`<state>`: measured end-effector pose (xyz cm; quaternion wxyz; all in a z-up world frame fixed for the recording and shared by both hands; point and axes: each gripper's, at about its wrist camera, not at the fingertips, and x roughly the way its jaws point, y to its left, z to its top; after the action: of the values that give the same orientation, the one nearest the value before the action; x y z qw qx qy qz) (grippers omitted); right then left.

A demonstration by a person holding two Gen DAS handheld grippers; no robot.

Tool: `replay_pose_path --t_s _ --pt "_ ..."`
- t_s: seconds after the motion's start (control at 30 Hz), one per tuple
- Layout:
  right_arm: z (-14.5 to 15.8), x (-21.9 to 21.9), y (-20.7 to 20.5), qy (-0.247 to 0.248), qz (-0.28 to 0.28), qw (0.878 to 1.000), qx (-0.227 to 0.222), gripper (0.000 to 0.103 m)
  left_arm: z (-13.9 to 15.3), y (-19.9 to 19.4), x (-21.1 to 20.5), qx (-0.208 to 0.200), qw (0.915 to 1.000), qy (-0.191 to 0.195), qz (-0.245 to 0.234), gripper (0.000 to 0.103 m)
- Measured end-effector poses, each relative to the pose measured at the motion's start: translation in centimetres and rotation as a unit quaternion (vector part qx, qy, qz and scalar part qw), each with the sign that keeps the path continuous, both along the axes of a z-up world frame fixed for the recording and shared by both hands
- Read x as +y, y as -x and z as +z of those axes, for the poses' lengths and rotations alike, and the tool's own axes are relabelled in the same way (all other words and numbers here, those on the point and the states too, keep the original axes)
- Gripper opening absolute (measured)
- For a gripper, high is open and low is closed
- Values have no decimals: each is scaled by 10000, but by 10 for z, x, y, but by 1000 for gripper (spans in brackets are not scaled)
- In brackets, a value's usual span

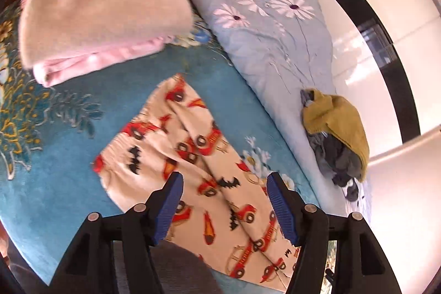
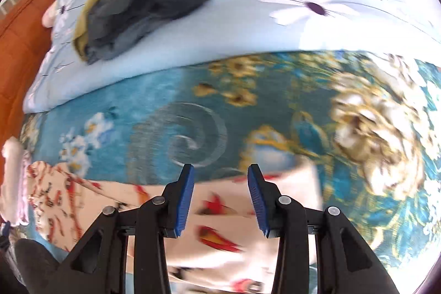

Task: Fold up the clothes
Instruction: 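Lay the pants flat on the rug with both grippers, legs stacked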

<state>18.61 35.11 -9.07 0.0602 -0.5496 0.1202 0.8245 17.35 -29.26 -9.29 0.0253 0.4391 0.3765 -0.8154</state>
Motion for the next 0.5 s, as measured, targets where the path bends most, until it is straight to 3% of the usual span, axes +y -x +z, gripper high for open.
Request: replay_pose_path --t_s 0.07,0.2,0.33,0.5 --pt "-11 30 -20 63 -147 9998 -116 41 0 18 33 -24 9993 234 -290 67" --pt "-24 48 -43 608 -56 9981 -52 41 -8 43 88 -173 9952 665 -693 67" --pt "-44 51 -58 990 -150 9945 -309 41 -36 42 119 -646 9915 943 -623 67" --pt "-50 55 -96 1843 -323 9822 -163 41 -74 32 152 -1097 9882 833 -673 67"
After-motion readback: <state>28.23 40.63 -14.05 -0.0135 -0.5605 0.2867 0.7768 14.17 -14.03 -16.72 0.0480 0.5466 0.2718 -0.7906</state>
